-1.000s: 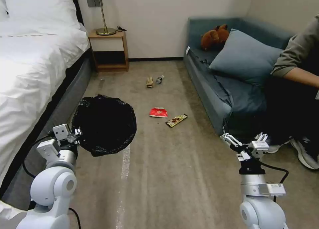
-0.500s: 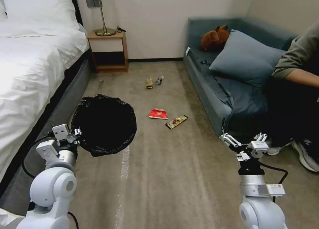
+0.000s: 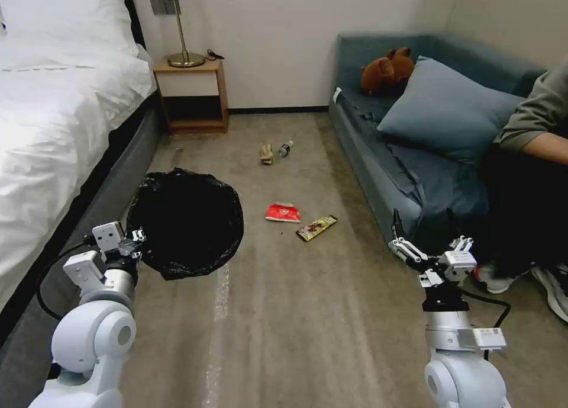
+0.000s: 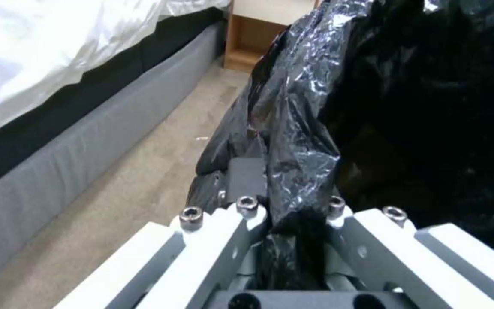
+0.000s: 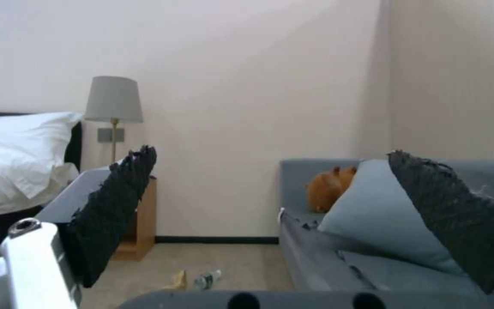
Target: Pick up the trash bin, then pick up the garbage on the floor and place it into the trash bin.
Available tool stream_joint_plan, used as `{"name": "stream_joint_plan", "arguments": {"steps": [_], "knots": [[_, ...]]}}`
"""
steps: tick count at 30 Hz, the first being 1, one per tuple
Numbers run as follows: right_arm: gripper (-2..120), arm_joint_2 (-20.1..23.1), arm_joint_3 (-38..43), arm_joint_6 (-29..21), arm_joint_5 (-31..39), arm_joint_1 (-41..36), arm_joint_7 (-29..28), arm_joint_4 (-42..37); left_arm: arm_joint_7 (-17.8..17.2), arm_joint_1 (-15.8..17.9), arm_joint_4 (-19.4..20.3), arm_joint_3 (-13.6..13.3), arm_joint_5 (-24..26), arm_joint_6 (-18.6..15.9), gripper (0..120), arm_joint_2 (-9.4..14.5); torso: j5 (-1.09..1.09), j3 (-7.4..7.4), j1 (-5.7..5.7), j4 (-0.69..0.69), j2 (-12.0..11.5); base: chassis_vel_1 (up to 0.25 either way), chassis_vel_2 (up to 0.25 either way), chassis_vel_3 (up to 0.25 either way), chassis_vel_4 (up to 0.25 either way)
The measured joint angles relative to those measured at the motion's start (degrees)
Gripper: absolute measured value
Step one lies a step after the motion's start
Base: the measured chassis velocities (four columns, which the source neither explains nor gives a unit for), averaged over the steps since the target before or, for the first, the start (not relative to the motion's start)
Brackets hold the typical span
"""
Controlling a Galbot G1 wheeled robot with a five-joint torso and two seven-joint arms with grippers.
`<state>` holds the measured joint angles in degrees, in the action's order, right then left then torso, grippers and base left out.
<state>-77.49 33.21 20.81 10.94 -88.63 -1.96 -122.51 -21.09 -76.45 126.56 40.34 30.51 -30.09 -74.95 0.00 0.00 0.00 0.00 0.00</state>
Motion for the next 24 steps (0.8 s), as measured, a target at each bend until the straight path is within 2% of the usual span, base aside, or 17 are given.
{"name": "stream_joint_plan", "arguments": {"steps": [24], "knots": [[100,-0.16,-0.04,0.53,-0.95,-0.74,0.79,-0.14,0.57,-1.05,0.25,1.78,-0.37,1.05,3,-0.53,0.0,0.0,0.0,0.0,0.0,-0.146,0.145,0.148,-0.147]]}}
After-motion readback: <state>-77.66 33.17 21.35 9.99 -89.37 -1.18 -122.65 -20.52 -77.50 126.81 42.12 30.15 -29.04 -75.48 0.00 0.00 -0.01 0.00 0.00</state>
